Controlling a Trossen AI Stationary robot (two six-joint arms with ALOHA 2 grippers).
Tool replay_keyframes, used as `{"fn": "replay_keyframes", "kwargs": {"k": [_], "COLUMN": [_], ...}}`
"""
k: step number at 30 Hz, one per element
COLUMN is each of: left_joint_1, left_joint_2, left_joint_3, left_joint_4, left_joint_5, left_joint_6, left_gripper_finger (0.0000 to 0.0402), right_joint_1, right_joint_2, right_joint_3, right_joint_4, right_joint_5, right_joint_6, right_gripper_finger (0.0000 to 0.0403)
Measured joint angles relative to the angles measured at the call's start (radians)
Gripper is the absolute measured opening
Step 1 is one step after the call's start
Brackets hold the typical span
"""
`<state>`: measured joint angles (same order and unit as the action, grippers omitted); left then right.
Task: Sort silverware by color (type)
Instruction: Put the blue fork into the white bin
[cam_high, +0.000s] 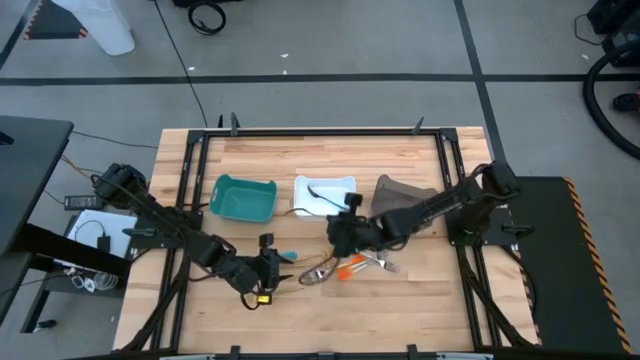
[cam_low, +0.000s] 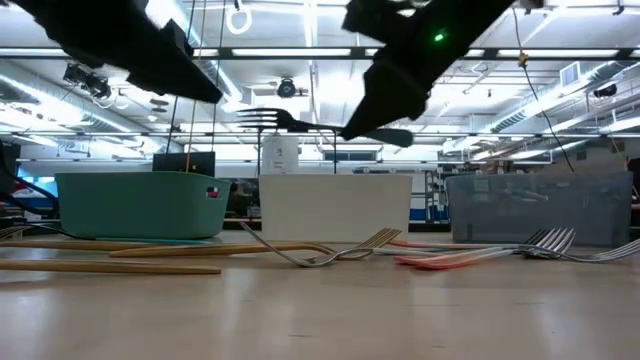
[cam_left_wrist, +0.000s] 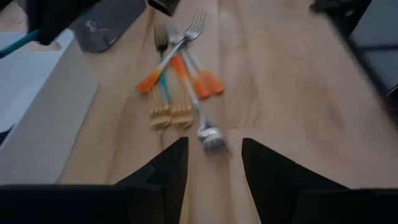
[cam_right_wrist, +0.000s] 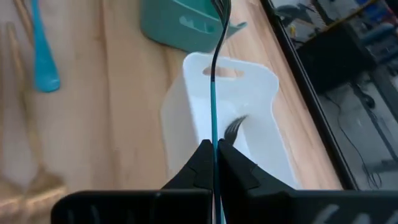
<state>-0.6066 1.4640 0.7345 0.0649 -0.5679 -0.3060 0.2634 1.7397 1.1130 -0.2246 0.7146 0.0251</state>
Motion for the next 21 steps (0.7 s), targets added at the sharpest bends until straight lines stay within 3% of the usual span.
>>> {"fn": "replay_keyframes", "kwargs": {"k": [4, 9, 17, 21], "left_joint_1": [0.028, 0.092, 0.117, 0.116], "left_joint_2": [-0.015, -0.087, -0.226, -0.248], "left_joint_3": [0.000, 0.000, 0.000, 0.000], "left_joint_4": [-0.105, -0.214, -0.305, -0.360], "left_joint_5": [-0.059, -0.077, -0.066, -0.128], "left_joint_6": [0.035, 0.081, 0.104, 0.103], "left_gripper_finger": [0.0160, 0.0160, 0.0160, 0.0160], "right_joint_1": [-0.086, -0.194, -0.247, -0.262], "right_joint_2": [0.000, 0.000, 0.000, 0.000], "right_joint_3": [0.000, 0.000, 0.000, 0.000], "right_joint_4": [0.052, -0.012, -0.076, -0.088], "right_joint_5": [-0.110, -0.251, -0.299, -0.300], "right_joint_6": [-0.102, -0.101, -0.010, 0.030], "right_gripper_finger": [0.0012, 0.0012, 0.0012, 0.0012]}}
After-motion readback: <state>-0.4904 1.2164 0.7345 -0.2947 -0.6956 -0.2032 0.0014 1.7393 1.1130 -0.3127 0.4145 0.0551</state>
